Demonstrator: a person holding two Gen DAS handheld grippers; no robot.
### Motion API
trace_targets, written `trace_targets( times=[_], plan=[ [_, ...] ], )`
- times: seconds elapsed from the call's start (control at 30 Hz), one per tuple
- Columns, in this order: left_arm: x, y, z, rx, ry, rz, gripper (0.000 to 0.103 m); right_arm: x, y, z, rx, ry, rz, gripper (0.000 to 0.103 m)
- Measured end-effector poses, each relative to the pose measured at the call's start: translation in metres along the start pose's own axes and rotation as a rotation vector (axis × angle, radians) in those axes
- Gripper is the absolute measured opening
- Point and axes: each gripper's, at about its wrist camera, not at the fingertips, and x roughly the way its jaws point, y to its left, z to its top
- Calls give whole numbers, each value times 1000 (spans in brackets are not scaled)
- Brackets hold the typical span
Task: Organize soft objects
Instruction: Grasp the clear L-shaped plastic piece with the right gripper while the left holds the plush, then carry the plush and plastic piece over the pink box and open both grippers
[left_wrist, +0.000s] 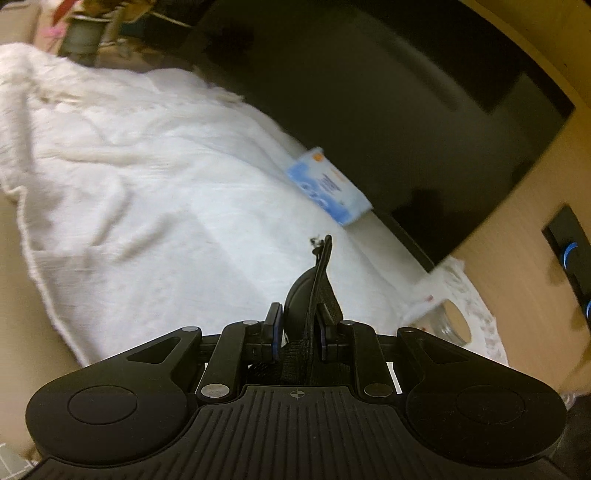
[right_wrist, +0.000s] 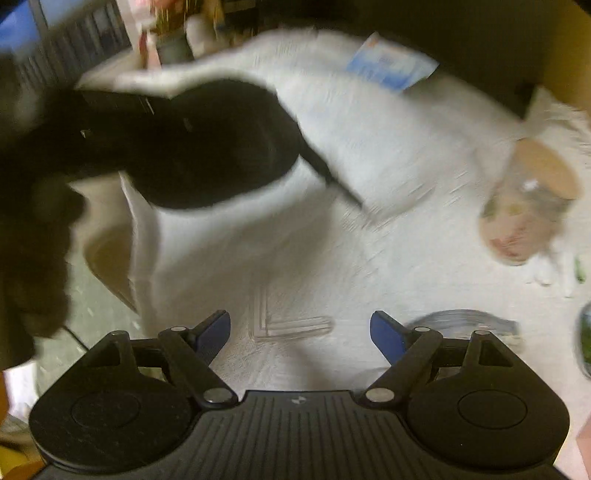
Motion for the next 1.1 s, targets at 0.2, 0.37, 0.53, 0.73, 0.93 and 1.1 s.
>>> trace_targets(
  times=[0.2, 0.37, 0.53, 0.73, 0.93, 1.1],
  plan=[
    [-2, 30, -6, -72, -7, -13, 21, 41, 21, -8, -34, 36, -86, 86],
    [-2, 35, -7, -84, 9, -36, 21, 23, 21, -4, -57, 19, -58, 61],
    [-5, 12, -4, -34, 22, -84, 21, -18, 6, 1, -8, -68, -61, 61],
    [3, -46, -11, 84, 106, -202, 21, -96, -36, -21, 58, -212, -173, 61],
    [35, -126, -54, 222, 310, -322, 21, -146, -91, -92, 232, -223, -316, 62],
    [48, -198, -111, 386, 485, -435, 21, -178, -130, -165, 392, -190, -409, 62]
  ],
)
